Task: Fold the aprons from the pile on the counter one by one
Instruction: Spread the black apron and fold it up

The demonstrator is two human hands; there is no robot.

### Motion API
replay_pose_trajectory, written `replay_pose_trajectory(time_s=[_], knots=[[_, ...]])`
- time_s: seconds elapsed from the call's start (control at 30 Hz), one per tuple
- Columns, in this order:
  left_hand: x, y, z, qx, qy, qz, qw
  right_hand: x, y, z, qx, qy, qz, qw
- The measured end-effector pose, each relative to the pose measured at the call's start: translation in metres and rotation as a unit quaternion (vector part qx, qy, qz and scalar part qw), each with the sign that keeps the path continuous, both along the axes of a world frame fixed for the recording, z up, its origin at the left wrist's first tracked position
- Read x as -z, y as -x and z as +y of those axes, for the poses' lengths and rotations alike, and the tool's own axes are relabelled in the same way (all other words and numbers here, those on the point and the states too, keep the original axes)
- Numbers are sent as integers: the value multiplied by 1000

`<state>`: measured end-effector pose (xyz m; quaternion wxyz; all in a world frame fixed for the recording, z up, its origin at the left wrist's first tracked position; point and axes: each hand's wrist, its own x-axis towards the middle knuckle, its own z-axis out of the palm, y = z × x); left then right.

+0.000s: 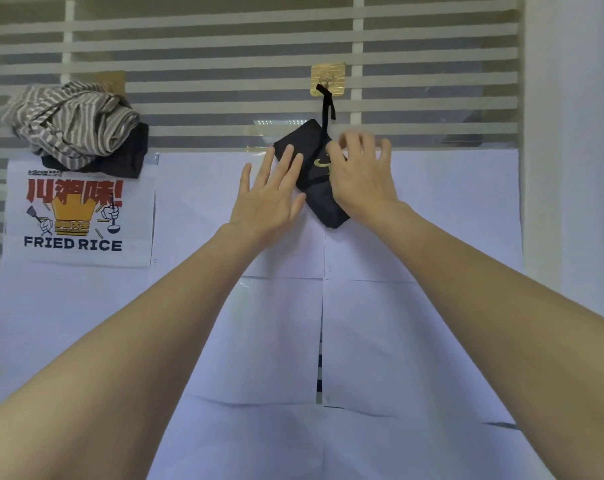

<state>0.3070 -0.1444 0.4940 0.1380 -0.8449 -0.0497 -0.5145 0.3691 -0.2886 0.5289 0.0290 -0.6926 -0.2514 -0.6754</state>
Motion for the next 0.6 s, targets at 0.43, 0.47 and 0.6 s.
replay_pose_trajectory(time_s=[0.43,0.47,0.6], knots=[[-10,0,-4,16,46,27,998,19,-2,6,-3,14,159,987],[-13,1,-4,24,58,23,998,20,-2,9,10,17,171,985],[-29,2,-4,85,144,17,986,16,-5,9,26,35,174,984]])
